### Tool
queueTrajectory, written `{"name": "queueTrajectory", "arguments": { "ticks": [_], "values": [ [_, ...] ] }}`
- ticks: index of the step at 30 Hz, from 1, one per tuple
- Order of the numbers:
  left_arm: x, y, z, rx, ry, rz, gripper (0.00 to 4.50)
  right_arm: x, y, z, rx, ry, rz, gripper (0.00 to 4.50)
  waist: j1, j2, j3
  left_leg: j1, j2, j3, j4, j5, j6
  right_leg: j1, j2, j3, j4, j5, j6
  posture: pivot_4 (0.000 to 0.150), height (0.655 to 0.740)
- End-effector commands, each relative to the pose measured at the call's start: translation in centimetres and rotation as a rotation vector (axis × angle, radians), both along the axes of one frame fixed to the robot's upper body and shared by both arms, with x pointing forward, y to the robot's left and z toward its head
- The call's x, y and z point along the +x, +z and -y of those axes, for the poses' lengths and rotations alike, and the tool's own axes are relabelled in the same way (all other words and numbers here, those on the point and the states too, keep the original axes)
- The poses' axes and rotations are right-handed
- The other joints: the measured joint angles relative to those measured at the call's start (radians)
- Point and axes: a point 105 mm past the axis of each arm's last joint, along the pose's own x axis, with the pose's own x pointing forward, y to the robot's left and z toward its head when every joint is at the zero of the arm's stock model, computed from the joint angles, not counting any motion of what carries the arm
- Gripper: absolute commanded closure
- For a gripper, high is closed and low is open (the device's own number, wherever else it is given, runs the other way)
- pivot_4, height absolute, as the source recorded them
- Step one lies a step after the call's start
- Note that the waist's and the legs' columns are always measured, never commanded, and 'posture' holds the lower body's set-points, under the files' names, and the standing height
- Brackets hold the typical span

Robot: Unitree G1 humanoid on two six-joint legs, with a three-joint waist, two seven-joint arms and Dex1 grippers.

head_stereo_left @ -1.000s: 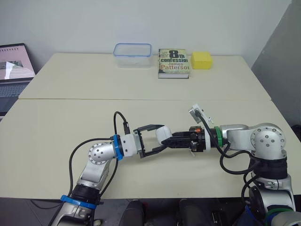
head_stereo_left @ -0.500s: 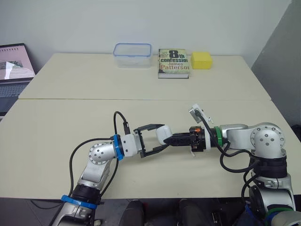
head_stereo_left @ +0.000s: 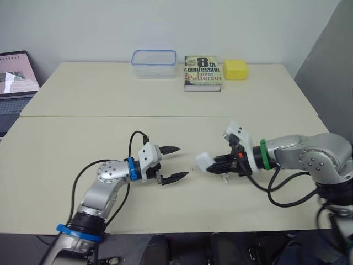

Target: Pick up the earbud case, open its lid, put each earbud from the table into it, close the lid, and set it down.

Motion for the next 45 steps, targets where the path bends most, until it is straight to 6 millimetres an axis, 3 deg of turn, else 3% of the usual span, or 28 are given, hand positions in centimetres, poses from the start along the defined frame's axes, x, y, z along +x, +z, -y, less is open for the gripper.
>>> {"name": "queueTrajectory", "arguments": {
  "ticks": [1, 11, 29, 33, 41, 45],
  "values": [
    [-1.0, 2.2, 1.3, -0.012, -0.049, -0.064, 0.00, -0.1, -0.1, -0.5, -0.145, 0.226, 0.196, 3.76, -0.006, 0.000, 0.000, 0.000, 0.000, -0.001, -0.001, 0.000, 0.000, 0.000, 0.000, -0.001, 0.000, 0.000, 0.001, 0.150, 0.7400],
    [-1.4, 3.5, 5.0, 0.071, -0.090, -0.062, 0.00, 0.9, -0.2, -1.1, -0.219, 0.358, 0.273, 3.76, -0.008, -0.001, 0.000, 0.000, 0.000, 0.000, 0.000, 0.000, 0.000, 0.001, -0.001, 0.001, 0.001, -0.001, 0.002, 0.150, 0.7400],
    [-0.9, 3.1, 5.7, 0.147, -0.135, -0.005, 0.00, 0.5, -0.4, -1.7, -0.218, 0.378, 0.278, 3.76, -0.007, -0.001, 0.000, 0.000, -0.001, -0.001, 0.000, 0.000, 0.000, 0.001, -0.001, 0.000, 0.002, -0.001, 0.001, 0.150, 0.7400],
    [-1.1, 2.8, 5.8, 0.149, -0.157, -0.009, 0.90, 0.5, -0.6, -1.8, -0.211, 0.382, 0.280, 3.76, -0.007, -0.001, 0.000, 0.000, -0.001, -0.001, 0.001, 0.000, 0.000, 0.001, -0.001, 0.001, 0.002, -0.001, 0.001, 0.150, 0.7400],
    [-1.3, 2.4, 6.0, 0.162, -0.177, -0.014, 3.58, 0.5, -0.6, -1.8, -0.202, 0.388, 0.280, 3.76, -0.007, -0.001, 0.000, 0.001, -0.001, -0.001, 0.001, 0.000, 0.000, 0.001, -0.001, 0.001, 0.003, -0.001, 0.001, 0.150, 0.7400],
    [-1.3, 2.2, 6.1, 0.170, -0.181, -0.010, 3.72, 0.5, -0.5, -1.9, -0.195, 0.392, 0.281, 3.76, -0.007, -0.001, 0.000, 0.001, -0.001, -0.001, 0.001, 0.000, 0.000, 0.001, -0.001, 0.000, 0.003, -0.001, 0.001, 0.150, 0.7400]
  ]
}}
